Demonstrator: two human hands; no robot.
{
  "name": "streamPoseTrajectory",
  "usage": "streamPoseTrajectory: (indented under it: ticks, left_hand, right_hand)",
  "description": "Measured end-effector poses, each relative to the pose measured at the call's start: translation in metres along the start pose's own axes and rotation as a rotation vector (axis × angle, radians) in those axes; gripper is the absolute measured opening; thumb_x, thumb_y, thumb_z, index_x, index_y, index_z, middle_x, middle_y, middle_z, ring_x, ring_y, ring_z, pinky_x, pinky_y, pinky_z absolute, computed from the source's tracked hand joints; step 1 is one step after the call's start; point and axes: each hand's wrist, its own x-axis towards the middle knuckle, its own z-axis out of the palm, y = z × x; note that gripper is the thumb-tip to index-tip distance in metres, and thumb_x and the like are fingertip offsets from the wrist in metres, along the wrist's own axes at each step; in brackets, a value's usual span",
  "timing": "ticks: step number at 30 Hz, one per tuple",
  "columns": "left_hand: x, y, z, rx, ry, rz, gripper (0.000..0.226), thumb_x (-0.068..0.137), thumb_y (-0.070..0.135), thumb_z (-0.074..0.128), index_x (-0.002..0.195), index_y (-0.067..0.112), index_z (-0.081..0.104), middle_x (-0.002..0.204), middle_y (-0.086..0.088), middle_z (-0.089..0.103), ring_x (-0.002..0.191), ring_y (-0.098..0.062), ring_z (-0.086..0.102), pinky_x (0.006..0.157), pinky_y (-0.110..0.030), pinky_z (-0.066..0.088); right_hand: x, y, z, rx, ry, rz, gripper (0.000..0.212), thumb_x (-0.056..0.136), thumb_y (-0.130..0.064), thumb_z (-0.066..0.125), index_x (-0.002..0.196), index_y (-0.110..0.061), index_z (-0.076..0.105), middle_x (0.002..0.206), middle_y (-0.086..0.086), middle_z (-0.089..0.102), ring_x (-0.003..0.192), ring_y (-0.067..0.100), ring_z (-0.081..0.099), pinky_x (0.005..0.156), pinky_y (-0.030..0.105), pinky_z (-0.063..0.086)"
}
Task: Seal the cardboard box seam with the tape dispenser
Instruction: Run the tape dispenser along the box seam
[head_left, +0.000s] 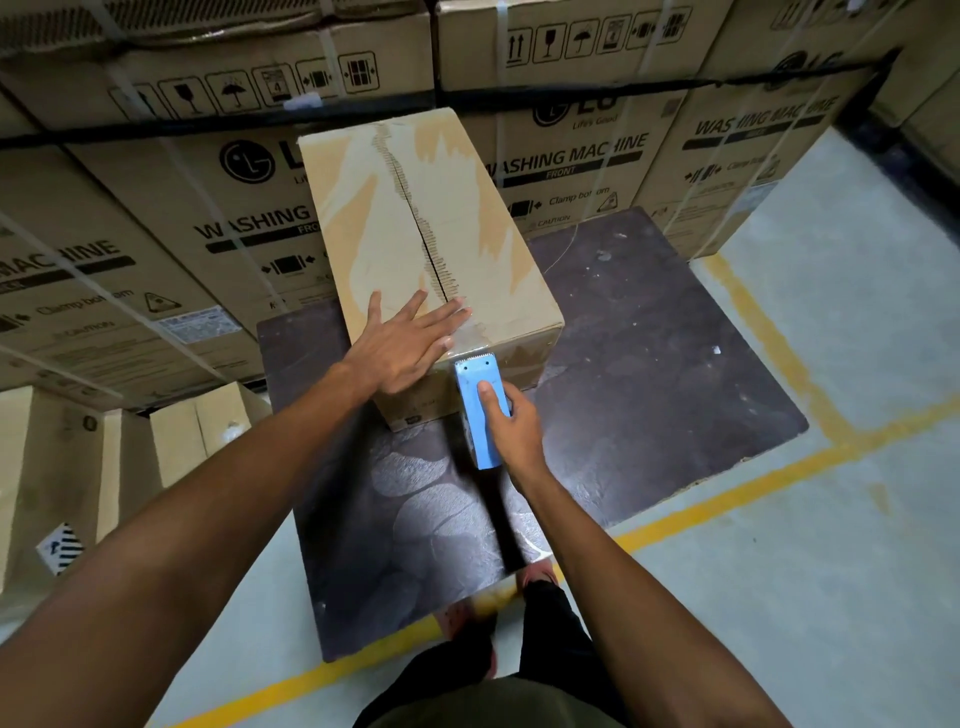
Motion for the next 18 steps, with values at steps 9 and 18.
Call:
streamPoseTrajectory:
  ticks: [9,18]
  left_hand:
    - [-0.001,-0.002,0.002,-0.032,0.006,0.012,0.061,0.112,0.058,0.005,0.172,0.046,0.003,0.181,0.023,0.001,0.171,-0.03,0.002,0.124,-0.082,-0.003]
    - [0.001,-0.004,0.002,-0.036,0.019,0.011,0.059,0.114,0.056,0.007,0.172,0.047,0.001,0.18,0.024,-0.001,0.171,-0.028,0.001,0.125,-0.082,-0.004]
  right_hand:
    - [0.007,-0.012,0.008,0.135,0.007,0.22,0.043,0.087,-0.065,0.069,0.096,-0.024,0.076,0.101,0.013,0.082,0.093,0.037,0.079,0.087,0.054,0.065]
    - [-0.007,0.007,0.011,0.175,0.062,0.398,0.039,0.098,-0.051,0.068,0.082,-0.015,0.069,0.079,0.007,0.07,0.06,0.02,0.064,0.061,0.03,0.053]
